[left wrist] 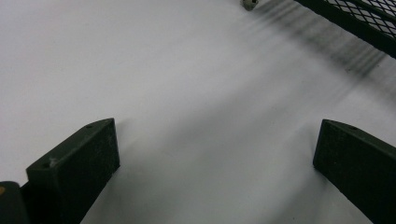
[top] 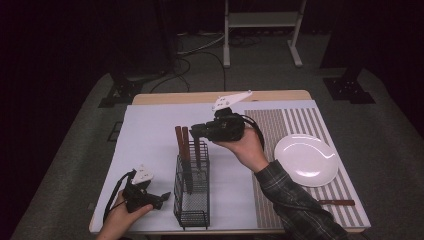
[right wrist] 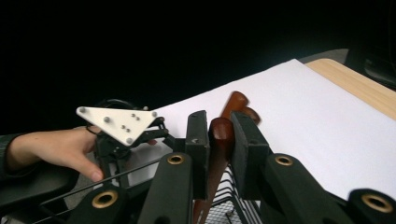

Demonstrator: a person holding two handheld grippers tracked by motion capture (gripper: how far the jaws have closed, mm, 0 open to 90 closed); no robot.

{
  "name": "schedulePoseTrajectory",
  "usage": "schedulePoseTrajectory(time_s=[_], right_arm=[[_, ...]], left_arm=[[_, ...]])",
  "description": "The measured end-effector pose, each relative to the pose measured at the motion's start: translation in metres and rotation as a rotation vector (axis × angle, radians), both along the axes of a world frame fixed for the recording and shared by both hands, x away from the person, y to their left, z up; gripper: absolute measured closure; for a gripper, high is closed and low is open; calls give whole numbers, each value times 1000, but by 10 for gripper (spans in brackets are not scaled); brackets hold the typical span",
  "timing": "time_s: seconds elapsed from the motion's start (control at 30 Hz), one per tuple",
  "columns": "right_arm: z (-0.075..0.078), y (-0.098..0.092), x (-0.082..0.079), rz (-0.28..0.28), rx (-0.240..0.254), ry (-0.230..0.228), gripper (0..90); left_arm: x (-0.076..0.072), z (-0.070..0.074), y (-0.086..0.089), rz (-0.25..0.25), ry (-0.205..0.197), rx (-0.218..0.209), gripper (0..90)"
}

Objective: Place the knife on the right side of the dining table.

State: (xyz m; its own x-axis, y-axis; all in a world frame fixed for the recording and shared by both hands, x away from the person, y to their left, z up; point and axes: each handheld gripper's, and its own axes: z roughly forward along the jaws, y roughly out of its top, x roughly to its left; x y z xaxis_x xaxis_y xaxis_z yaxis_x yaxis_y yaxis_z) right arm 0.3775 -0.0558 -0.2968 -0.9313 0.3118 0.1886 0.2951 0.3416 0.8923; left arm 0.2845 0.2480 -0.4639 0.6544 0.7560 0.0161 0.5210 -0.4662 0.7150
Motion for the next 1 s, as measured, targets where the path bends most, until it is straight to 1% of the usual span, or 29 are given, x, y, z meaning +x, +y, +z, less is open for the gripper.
schedulePoseTrajectory(time_s=[0.2, 0.33, 0.53, 0.67, 1.0], right_arm=[[3, 5, -3, 29, 27, 6, 792], [7, 5, -5, 26, 26, -15, 797], [14, 4, -5, 23, 38, -31, 798], [21, 2, -5, 15, 47, -40, 798], [48, -9, -7, -8, 90, -94, 798]], left_arm=[[0, 0, 0, 2, -2, -1, 0], [0, 0, 0, 0, -1, 0, 0], [0, 0, 0, 0, -1, 0, 0], [0, 0, 0, 1, -1, 0, 0], [0, 0, 0, 0, 1, 1, 0]])
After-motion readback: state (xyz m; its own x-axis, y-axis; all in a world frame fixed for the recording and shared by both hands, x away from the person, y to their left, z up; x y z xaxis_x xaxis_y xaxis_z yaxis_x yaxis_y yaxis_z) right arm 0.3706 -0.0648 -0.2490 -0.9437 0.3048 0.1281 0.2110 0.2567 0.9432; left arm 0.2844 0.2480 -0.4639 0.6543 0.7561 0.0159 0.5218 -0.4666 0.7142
